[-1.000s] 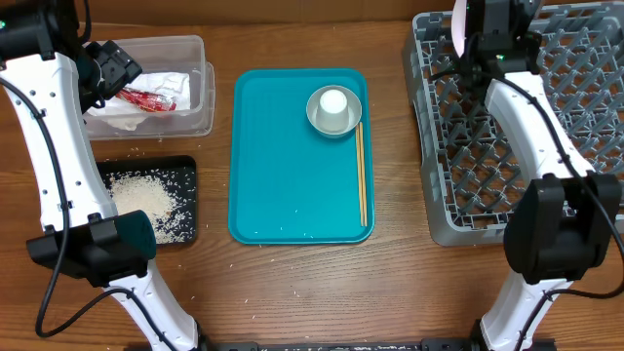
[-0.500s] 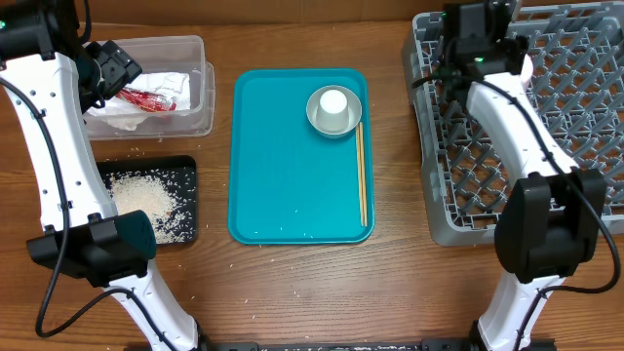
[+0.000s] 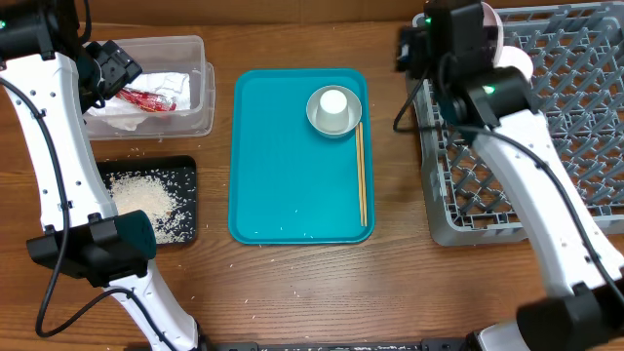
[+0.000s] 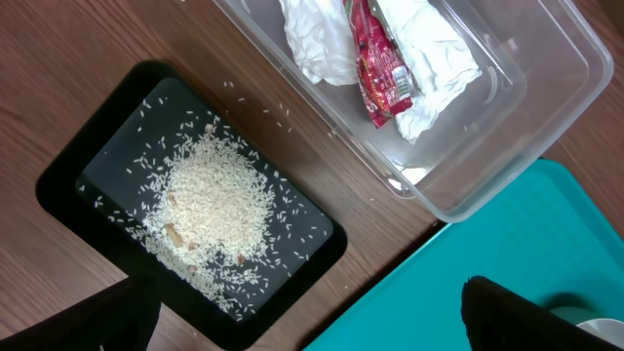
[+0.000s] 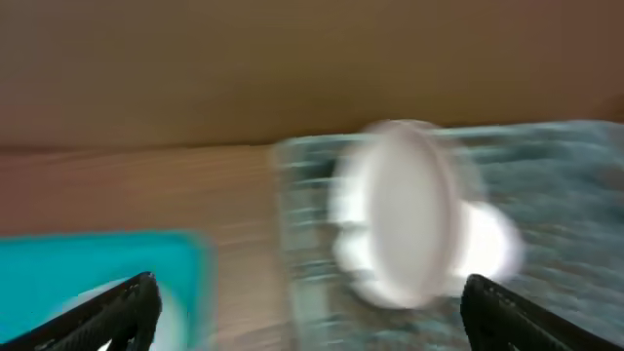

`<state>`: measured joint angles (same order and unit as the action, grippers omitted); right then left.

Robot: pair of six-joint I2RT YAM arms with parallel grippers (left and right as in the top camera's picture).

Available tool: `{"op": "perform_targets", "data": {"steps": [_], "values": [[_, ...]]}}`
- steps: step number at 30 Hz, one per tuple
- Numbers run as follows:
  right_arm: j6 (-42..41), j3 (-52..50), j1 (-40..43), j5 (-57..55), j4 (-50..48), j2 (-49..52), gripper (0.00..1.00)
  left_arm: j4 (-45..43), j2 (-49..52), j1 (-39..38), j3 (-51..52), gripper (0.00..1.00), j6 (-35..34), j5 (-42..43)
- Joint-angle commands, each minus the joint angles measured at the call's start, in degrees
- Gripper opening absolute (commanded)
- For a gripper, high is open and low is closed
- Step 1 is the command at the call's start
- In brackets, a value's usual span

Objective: Sort waste into correct bins and load items into the dishwasher
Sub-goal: 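Set the plate upright in the back of the rack and release, then move the right gripper to the small white cup and grasp it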

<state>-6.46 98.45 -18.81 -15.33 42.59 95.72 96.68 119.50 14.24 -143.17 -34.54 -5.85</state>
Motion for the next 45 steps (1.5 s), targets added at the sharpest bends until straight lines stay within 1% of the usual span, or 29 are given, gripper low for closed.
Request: {"op": "perform_targets", "data": {"steps": [1,3,9,12,22,29,32,36,42,45], "values": [[-0.94,0.17,-0.46,31.52,-0.07,2.05,1.0,0.11,-0.66,-0.39,0.15,1.0,0.26,-0.52],[-2.03,0.17,-1.42,33.55,-0.87,4.02,1.0,0.11,-0.66,-0.39,0.15,1.0,0.26,-0.52],[-2.58,0.17,-4.42,27.52,-2.84,11.67,1.0,0.11,-0.66,-0.39,0.15,1.0,0.26,-0.52],[-2.58,0.17,-5.38,27.36,-5.01,15.13,1.0,0.11,-0.66,-0.39,0.15,1.0,0.26,-0.52],[-4.28,0.17,-5.84,24.74,-6.67,24.0,1.0,0.11,-0.66,-0.39,0.15,1.0,0.26,-0.52],[-4.24,0.17,-6.27,18.69,-8.46,25.4,1.0,0.11,-0.66,-0.39,0.15,1.0,0.26,-0.52],[-4.24,0.17,-6.38,15.78,-8.72,25.64,0.96,0.11,-0.66,-0.39,0.15,1.0,0.26,-0.52],[-4.26,0.17,-6.43,15.17,-8.92,26.86,0.94,0.11,-0.66,-0.39,0.15,1.0,0.26,-0.52],[-4.24,0.17,-8.11,14.82,-9.86,28.46,0.95,0.11,-0.66,-0.39,0.15,1.0,0.26,-0.52],[-4.26,0.17,-9.51,12.33,-10.84,28.61,0.93,0.11,-0.66,-0.39,0.15,1.0,0.26,-0.52]]}}
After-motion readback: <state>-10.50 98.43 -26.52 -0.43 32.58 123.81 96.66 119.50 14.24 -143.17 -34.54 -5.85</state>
